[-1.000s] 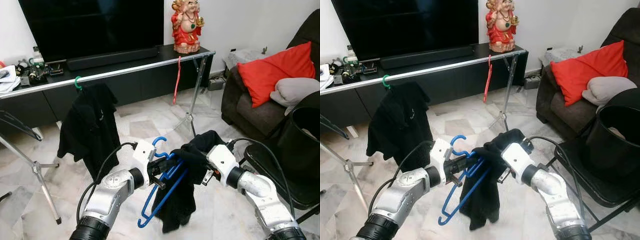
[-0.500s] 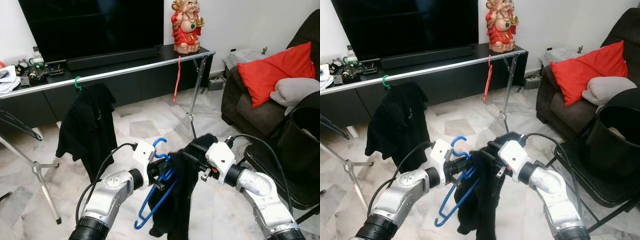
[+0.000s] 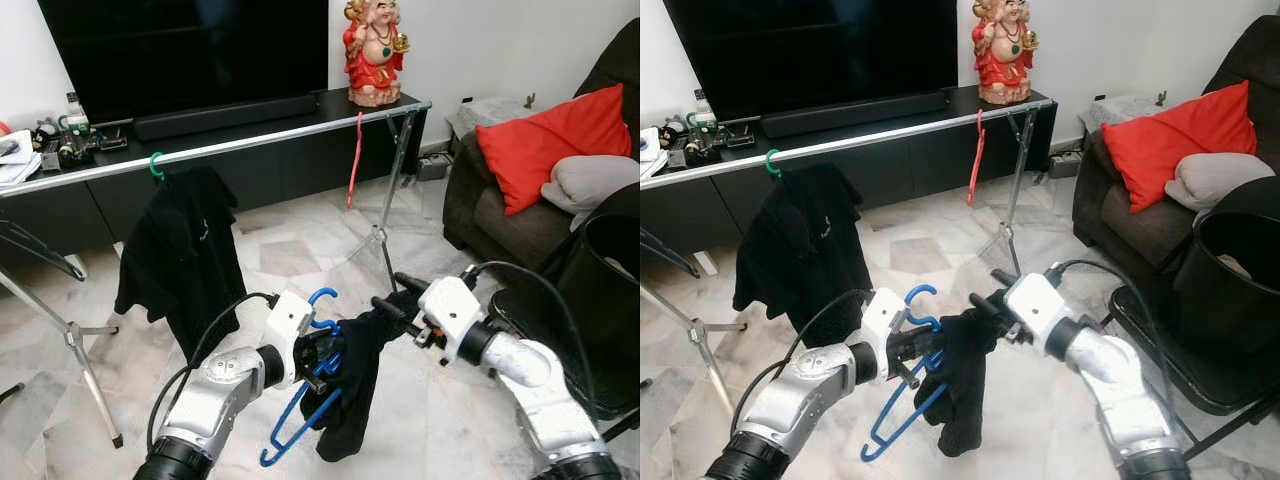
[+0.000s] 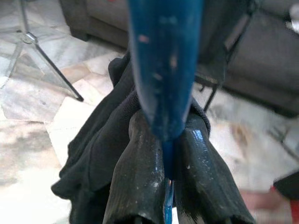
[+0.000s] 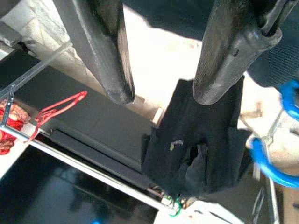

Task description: Hang hanger

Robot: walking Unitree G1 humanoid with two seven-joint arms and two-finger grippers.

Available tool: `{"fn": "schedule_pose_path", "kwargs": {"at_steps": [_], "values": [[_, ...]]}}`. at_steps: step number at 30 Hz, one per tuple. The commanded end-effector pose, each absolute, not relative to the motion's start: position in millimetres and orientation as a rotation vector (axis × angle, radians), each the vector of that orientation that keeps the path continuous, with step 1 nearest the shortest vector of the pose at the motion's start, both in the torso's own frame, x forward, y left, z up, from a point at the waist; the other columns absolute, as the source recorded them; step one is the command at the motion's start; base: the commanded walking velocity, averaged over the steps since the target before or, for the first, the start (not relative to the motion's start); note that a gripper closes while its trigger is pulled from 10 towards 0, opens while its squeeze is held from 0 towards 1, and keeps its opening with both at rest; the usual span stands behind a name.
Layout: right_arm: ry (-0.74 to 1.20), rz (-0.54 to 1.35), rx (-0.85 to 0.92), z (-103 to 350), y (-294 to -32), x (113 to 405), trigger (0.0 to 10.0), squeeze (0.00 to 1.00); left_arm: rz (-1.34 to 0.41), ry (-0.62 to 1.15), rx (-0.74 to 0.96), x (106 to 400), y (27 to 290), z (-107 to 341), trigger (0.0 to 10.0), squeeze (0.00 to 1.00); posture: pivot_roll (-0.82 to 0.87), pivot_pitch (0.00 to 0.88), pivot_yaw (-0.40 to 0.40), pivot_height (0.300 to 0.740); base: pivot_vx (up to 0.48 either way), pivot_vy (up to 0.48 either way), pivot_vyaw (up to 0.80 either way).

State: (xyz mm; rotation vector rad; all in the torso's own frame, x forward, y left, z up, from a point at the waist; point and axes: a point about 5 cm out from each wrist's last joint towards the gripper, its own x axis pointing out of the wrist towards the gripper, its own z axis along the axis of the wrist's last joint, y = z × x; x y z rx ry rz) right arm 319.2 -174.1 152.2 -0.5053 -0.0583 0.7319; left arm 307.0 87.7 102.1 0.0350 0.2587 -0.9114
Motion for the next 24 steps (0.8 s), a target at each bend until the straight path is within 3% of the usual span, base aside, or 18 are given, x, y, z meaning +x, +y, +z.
{"fn": "schedule_pose_path", "kwargs": {"at_steps": [1, 6, 16, 24], "values": [[-0.043, 0.77, -0.51, 156, -180, 317, 10.0, 0.0, -0.967, 0.2, 0.106, 303, 84, 108, 10.0, 0.0, 0.06, 0.02, 0.021, 0.74, 0.0, 0.0, 0.0], [0.068, 0.929, -0.585, 151, -195, 307, 10.0, 0.0, -1.02, 0.173, 0.184, 300, 83, 105, 10.0, 0.0, 0.05, 0.021, 0.022, 0.74, 0.0, 0.0, 0.0], [0.279, 1.229, -0.563, 144, -219, 293, 10.0, 0.0, -1.142, 0.041, 0.387, 295, 83, 110, 10.0, 0.0, 0.05, 0.049, 0.017, 0.74, 0.0, 0.0, 0.0], [0.389, 1.362, -0.663, 143, -222, 295, 10.0, 0.0, -1.242, -0.007, 0.473, 290, 82, 114, 10.0, 0.0, 0.04, 0.053, 0.019, 0.74, 0.0, 0.0, 0.0]]}}
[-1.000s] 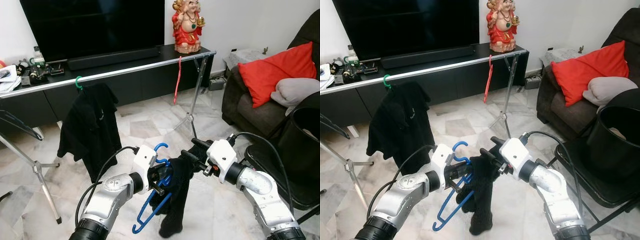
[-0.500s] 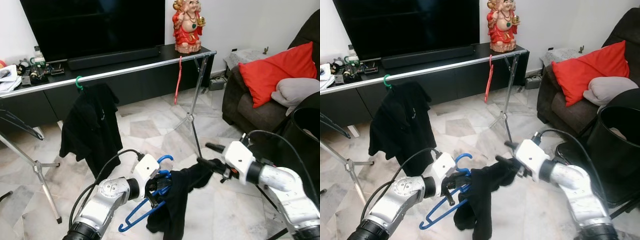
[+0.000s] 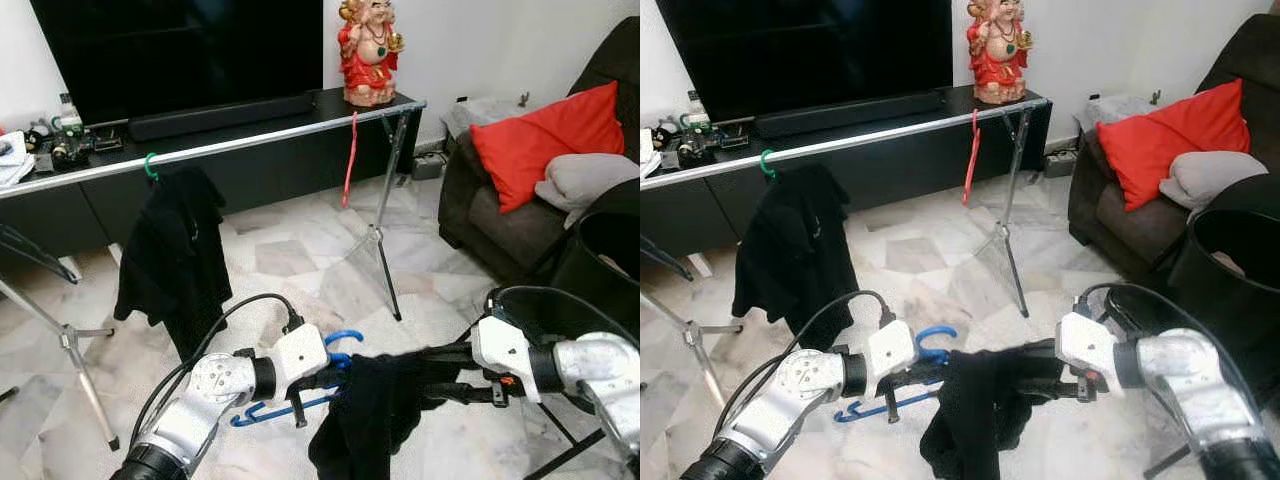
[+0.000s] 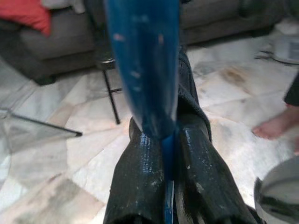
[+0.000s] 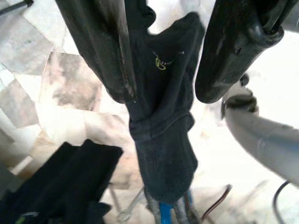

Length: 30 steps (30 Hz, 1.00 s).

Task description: Hang hanger

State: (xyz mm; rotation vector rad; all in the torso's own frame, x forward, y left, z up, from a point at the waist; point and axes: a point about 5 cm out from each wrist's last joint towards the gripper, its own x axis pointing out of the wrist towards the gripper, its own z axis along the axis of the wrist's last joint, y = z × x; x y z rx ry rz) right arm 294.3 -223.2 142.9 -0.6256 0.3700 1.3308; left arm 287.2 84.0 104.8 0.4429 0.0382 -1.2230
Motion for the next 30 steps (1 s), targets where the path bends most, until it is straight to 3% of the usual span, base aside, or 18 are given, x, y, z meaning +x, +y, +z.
{"fn": "schedule_pose_path", "kwargs": {"at_steps": [1, 8, 20, 30], "values": [[0.392, 1.373, -0.684, 142, -219, 297, 10.0, 0.0, -1.257, -0.003, 0.484, 290, 81, 114, 10.0, 0.0, 0.05, 0.049, 0.02, 0.74, 0.0, 0.0, 0.0], [0.368, 1.479, -0.695, 145, -204, 301, 10.0, 0.0, -1.379, 0.027, 0.489, 281, 78, 113, 10.0, 0.0, 0.05, 0.041, 0.02, 0.74, 0.0, 0.0, 0.0], [0.412, 1.589, -0.726, 119, -183, 296, 10.0, 0.0, -1.403, 0.051, 0.491, 281, 76, 112, 10.0, 0.0, 0.05, 0.028, 0.021, 0.74, 0.0, 0.0, 0.0], [0.434, 1.558, -0.747, 97, -173, 296, 10.0, 0.0, -1.417, 0.053, 0.492, 280, 72, 113, 10.0, 0.0, 0.05, 0.017, 0.021, 0.74, 0.0, 0.0, 0.0]]}}
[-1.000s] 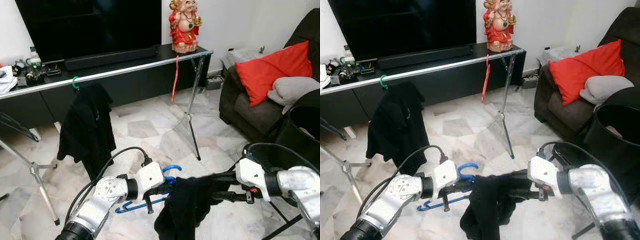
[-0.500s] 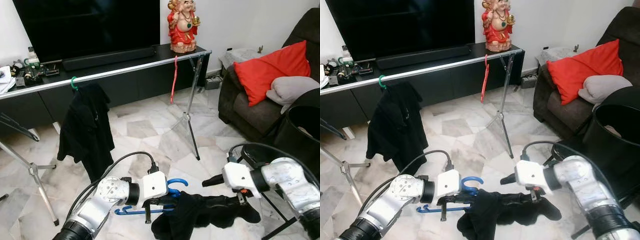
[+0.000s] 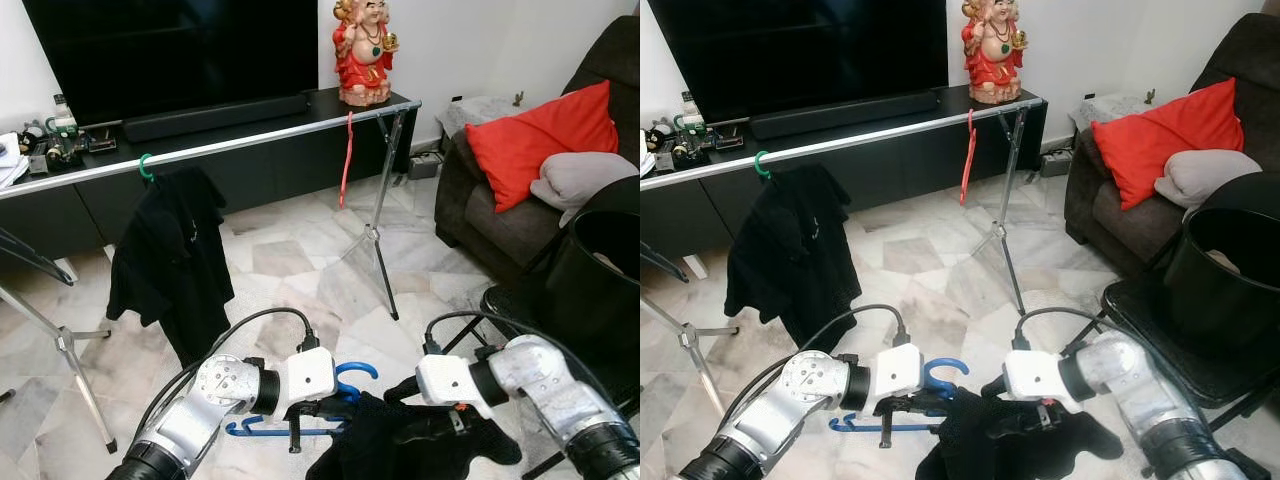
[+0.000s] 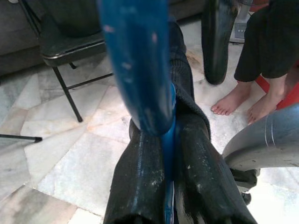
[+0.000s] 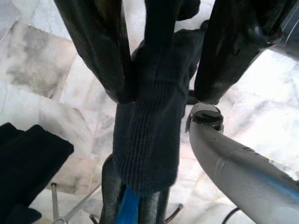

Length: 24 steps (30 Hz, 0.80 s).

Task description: Hang hanger

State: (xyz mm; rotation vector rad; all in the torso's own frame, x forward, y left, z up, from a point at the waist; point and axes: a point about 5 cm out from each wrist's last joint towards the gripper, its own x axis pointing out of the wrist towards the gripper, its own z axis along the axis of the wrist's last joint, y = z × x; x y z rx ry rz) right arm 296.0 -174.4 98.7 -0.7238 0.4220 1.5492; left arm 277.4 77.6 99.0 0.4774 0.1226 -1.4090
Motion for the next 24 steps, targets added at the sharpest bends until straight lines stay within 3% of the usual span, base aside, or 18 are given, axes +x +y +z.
{"fn": "schedule_pose_path", "kwargs": {"at_steps": [1, 13, 14, 15, 24], "values": [[0.429, 1.548, -0.744, 95, -172, 296, 10.0, 0.0, -1.421, 0.052, 0.492, 280, 71, 114, 10.0, 0.0, 0.05, 0.017, 0.021, 0.74, 0.0, 0.0, 0.0], [0.434, 1.516, -0.684, 82, -165, 296, 10.0, 0.0, -1.438, 0.047, 0.482, 277, 67, 115, 10.0, 0.0, 0.05, 0.027, 0.02, 0.74, 0.0, 0.0, 0.0], [0.435, 1.513, -0.676, 82, -165, 297, 1.7, 0.0, -1.439, 0.047, 0.482, 278, 66, 116, 10.0, 0.0, 0.06, 0.031, 0.02, 0.74, 0.0, 0.0, 0.0], [0.439, 1.511, -0.671, 82, -165, 297, 0.0, 0.0, -1.439, 0.047, 0.481, 278, 66, 116, 10.0, 0.0, 0.06, 0.031, 0.02, 0.74, 0.0, 0.0, 0.0], [0.448, 1.512, -0.666, 81, -166, 298, 0.0, 0.0, -1.443, 0.046, 0.482, 277, 65, 117, 10.0, 0.0, 0.06, 0.033, 0.019, 0.74, 0.0, 0.0, 0.0]]}}
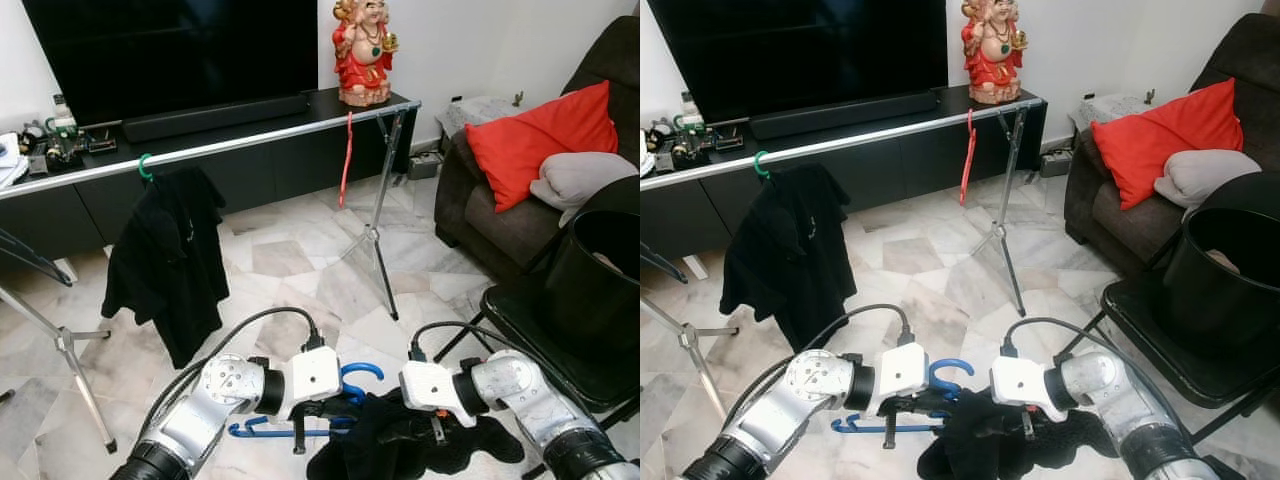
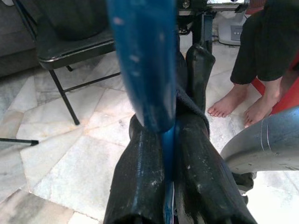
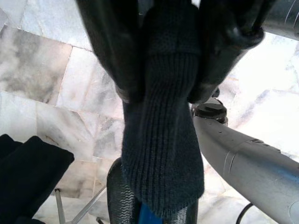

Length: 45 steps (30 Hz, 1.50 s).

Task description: Hang hanger

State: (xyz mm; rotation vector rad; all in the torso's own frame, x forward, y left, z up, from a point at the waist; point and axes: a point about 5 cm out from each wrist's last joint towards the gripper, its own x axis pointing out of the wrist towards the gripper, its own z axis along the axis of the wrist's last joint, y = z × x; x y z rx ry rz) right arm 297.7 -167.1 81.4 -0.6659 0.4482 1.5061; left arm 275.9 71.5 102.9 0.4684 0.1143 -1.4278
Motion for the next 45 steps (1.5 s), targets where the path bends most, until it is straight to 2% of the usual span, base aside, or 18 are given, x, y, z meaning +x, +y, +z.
{"fn": "schedule_pose_path", "kwargs": {"at_steps": [1, 22, 26, 34, 35, 36, 37, 45], "values": [[0.449, 1.512, -0.666, 81, -166, 298, 0.0, 0.0, -1.444, 0.045, 0.482, 277, 65, 117, 10.0, 0.0, 0.06, 0.034, 0.018, 0.74, 0.0, 0.0, 0.0], [0.445, 1.525, -0.641, 84, -165, 300, 0.0, 0.0, -1.462, 0.038, 0.477, 276, 62, 119, 10.0, 0.0, 0.06, 0.036, 0.015, 0.74, 0.0, 0.0, 0.0], [0.446, 1.523, -0.64, 84, -166, 300, 0.0, 0.0, -1.477, 0.12, 0.405, 276, 62, 120, 10.0, 0.0, 0.06, 0.037, 0.015, 0.74, 0.0, 0.0, 0.0], [0.46, 1.529, -0.642, 83, -168, 299, 0.0, 0.0, -1.5, 0.145, 0.409, 274, 63, 120, 10.0, 0.0, 0.05, 0.041, 0.018, 0.74, 0.0, 0.0, 0.0], [0.462, 1.529, -0.642, 83, -168, 299, 0.0, 0.0, -1.502, 0.165, 0.4, 274, 63, 120, 10.0, 0.82, 0.05, 0.042, 0.018, 0.74, 0.0, 0.0, 0.0], [0.462, 1.529, -0.642, 83, -168, 299, 0.0, 0.0, -1.502, 0.165, 0.4, 274, 63, 120, 10.0, 0.82, 0.05, 0.042, 0.018, 0.74, 0.0, 0.0, 0.0], [0.465, 1.53, -0.642, 83, -168, 299, 0.0, 0.0, -1.513, 0.174, 0.388, 273, 64, 121, 10.0, 1.0, 0.05, 0.042, 0.018, 0.74, 0.0, 0.0, 0.0], [0.516, 1.496, -0.69, 74, -174, 298, 0.0, 0.0, -1.486, 0.19, 0.432, 275, 75, 122, 10.0, 1.0, 0.06, 0.047, 0.013, 0.74, 0.0, 0.0, 0.0]]}}
